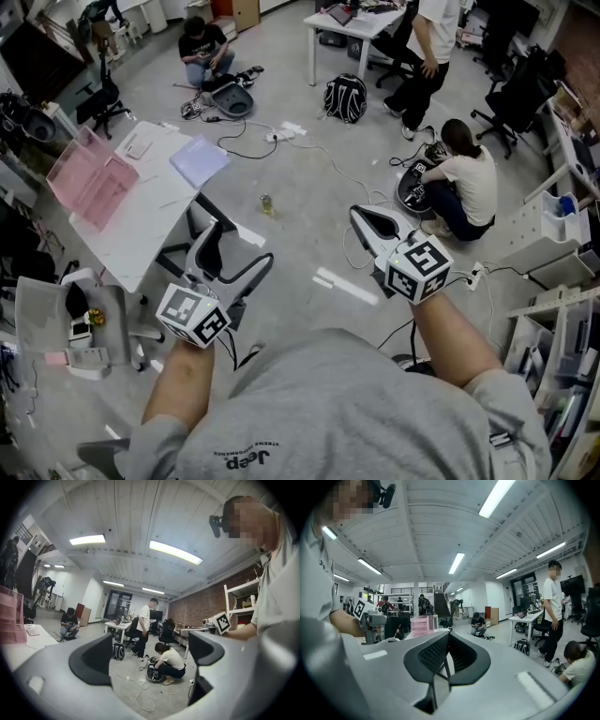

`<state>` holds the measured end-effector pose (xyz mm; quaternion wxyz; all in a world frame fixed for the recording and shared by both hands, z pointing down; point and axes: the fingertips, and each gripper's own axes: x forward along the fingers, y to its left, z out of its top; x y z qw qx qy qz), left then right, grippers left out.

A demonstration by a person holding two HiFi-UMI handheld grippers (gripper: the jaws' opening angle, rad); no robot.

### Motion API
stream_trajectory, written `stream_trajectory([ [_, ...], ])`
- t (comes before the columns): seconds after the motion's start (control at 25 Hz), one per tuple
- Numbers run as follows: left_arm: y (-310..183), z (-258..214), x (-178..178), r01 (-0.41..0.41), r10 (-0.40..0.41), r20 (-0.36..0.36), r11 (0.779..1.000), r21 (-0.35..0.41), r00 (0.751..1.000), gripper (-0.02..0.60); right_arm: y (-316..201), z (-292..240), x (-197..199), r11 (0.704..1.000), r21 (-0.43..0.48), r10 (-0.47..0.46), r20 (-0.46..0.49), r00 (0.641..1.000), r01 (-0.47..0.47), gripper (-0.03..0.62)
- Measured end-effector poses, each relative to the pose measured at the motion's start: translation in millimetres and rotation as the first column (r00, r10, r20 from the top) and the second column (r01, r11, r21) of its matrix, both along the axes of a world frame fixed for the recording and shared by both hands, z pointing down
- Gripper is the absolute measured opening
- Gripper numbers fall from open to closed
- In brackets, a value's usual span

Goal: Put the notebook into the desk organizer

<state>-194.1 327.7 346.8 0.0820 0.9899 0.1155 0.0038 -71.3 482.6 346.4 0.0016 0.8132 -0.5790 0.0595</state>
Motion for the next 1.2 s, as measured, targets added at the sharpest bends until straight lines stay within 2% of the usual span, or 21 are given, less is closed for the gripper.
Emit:
stream_trajectory([
  [0.24,-1.5,4.6,24.8,0.005,-0.005,0.013,1.0,-0.006,1.0,0.537,1.0,3.8,30.6,1.0,0.016,0.001,0.034,0.999,-0.002,0.002],
  [0.52,-51.4,18.1,68.2,-0.005,0.006,0.028,0.999,-0.04,1.0,0.537,-43.4,14.4,73.5,1.0,-0.004,0.019,0.046,0.999,-0.019,0.002],
  [0.72,-126.3,26.1,133.9,-0.024,0.025,0.007,0.998,-0.062,1.0,0.537,-107.2,19.3,128.6,0.999,-0.011,0.042,0.025,0.999,-0.041,0.002],
  [0.88,-190.7,26.0,197.1,-0.081,0.081,-0.003,0.993,-0.083,0.997,0.537,-172.7,10.2,186.7,0.997,0.006,0.076,0.014,0.997,-0.076,0.002],
  [1.04,-244.9,14.7,259.0,-0.145,0.145,-0.009,0.987,-0.063,0.989,0.537,-237.5,-5.0,241.6,0.995,0.025,0.092,-0.005,0.996,-0.092,0.002],
  [1.2,-300.7,8.5,304.3,-0.169,0.168,-0.018,0.984,-0.052,0.986,0.535,-298.2,-12.2,287.8,0.995,0.026,0.096,-0.015,0.995,-0.096,0.002],
])
